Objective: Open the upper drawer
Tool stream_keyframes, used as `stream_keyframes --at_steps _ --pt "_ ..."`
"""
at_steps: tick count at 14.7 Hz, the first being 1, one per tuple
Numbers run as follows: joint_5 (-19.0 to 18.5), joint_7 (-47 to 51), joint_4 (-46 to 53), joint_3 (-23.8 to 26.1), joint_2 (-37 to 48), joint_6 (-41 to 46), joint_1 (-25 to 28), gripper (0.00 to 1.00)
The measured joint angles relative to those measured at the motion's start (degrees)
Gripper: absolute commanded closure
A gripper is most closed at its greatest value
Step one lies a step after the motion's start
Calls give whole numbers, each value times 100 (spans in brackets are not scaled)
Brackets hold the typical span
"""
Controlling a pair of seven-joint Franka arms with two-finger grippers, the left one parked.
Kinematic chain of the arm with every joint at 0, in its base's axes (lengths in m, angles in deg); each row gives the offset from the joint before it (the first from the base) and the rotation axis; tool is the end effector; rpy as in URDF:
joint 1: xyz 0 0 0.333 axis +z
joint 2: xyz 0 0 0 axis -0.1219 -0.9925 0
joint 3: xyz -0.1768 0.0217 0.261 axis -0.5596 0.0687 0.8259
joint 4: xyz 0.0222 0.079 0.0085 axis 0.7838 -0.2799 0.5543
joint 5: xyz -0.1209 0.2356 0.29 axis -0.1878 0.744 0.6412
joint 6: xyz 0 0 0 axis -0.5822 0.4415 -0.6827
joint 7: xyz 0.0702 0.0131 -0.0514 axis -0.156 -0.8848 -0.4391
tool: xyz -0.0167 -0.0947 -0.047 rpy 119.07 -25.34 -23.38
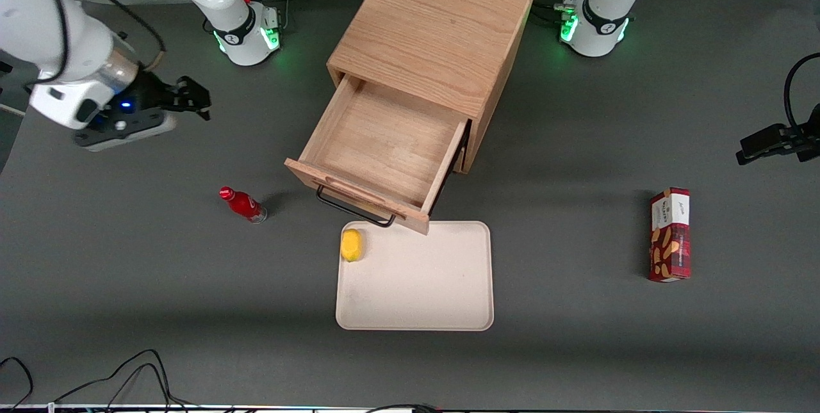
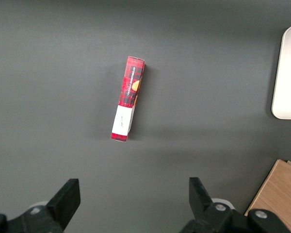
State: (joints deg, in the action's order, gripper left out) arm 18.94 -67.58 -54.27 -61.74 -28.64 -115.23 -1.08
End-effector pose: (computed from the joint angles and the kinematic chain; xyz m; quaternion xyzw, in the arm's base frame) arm 0.5121 0.0986 0.5862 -0.9967 -0.0695 0.0417 0.0014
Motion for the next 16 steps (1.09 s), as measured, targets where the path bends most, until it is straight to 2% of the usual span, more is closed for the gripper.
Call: stream_keyframes --at_steps 3,8,10,11,14,16 --pt "190 289 -21 -32 48 206 -463 0" --pt "204 55 -179 22 259 94 -512 0" --pt "213 -81 -398 -100 434 77 -481 0" --pt "217 -139 -466 -368 491 62 -280 0" --pt "157 -244 -418 -1533 514 -33 841 0" --pt "129 -244 -380 -1734 465 -37 1094 0"
